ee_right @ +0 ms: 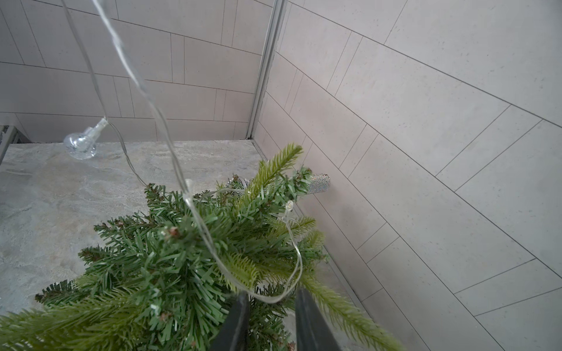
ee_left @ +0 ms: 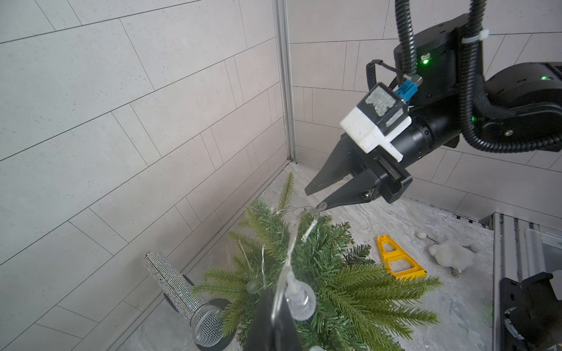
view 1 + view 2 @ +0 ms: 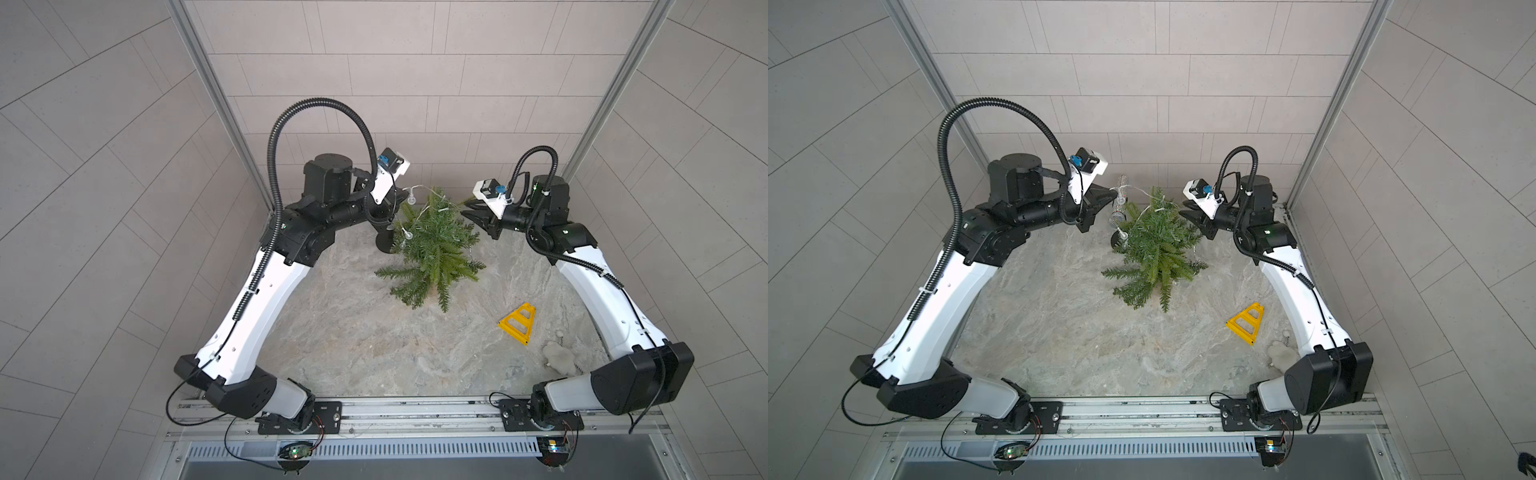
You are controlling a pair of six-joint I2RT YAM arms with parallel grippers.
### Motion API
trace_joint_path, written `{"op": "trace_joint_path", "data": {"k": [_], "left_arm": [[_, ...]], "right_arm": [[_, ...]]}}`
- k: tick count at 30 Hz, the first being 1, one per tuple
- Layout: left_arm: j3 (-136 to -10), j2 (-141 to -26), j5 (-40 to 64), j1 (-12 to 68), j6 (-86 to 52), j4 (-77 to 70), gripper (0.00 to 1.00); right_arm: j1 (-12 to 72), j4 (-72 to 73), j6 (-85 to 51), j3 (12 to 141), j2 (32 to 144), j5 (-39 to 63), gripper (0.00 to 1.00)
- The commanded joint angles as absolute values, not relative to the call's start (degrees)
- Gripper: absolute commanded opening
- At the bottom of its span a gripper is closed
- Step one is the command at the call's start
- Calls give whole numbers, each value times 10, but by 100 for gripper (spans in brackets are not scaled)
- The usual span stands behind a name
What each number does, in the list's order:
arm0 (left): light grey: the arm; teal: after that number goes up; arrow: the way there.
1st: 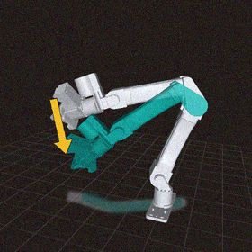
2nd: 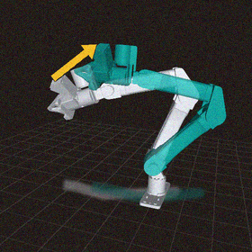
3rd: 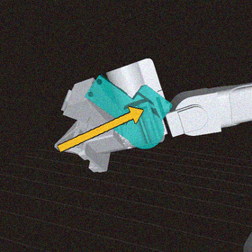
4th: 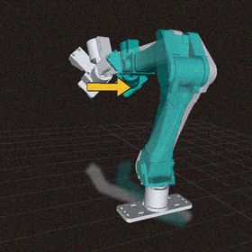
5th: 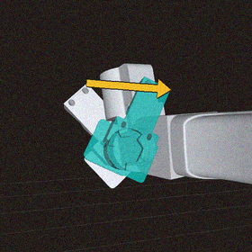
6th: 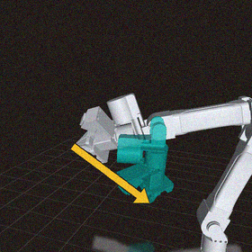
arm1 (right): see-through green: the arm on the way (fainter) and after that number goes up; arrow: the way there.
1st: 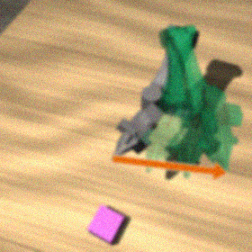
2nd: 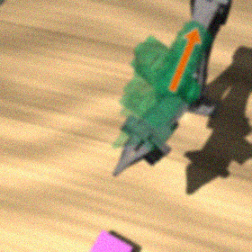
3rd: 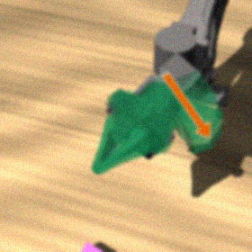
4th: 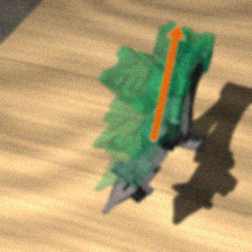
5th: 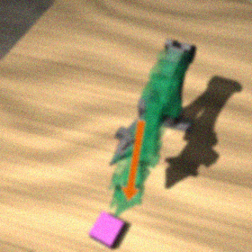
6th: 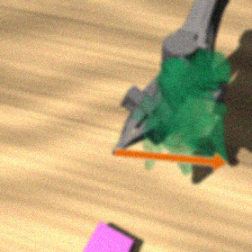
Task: Remove string lights from the small christmas tree
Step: Remove the light string from the Christmas tree.
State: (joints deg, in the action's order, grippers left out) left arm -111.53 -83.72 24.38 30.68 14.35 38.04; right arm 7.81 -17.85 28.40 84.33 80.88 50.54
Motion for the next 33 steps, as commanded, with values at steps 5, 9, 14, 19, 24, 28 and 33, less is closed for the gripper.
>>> {"op": "trace_joint_path", "data": {"k": [5, 9, 14, 19, 24, 28, 33], "left_arm": [[-1115, -833, 251, 308, 138, 380, 0], [-1113, -833, 251, 308, 138, 380, 0], [-1109, -833, 253, 308, 137, 383, 0], [-1105, -834, 256, 308, 135, 384, 0], [-1102, -834, 257, 308, 135, 384, 0], [-1098, -833, 257, 308, 134, 384, 0], [-1090, -832, 263, 309, 133, 384, 0]], "right_arm": [[81, -183, 313, 843, 812, 563, 27], [83, -177, 326, 838, 818, 557, 22], [83, -178, 348, 841, 829, 547, 18], [85, -167, 348, 846, 836, 547, 18], [87, -160, 347, 850, 841, 542, 17], [87, -145, 348, 849, 833, 513, 9], [84, -128, 348, 857, 825, 489, 0]]}}
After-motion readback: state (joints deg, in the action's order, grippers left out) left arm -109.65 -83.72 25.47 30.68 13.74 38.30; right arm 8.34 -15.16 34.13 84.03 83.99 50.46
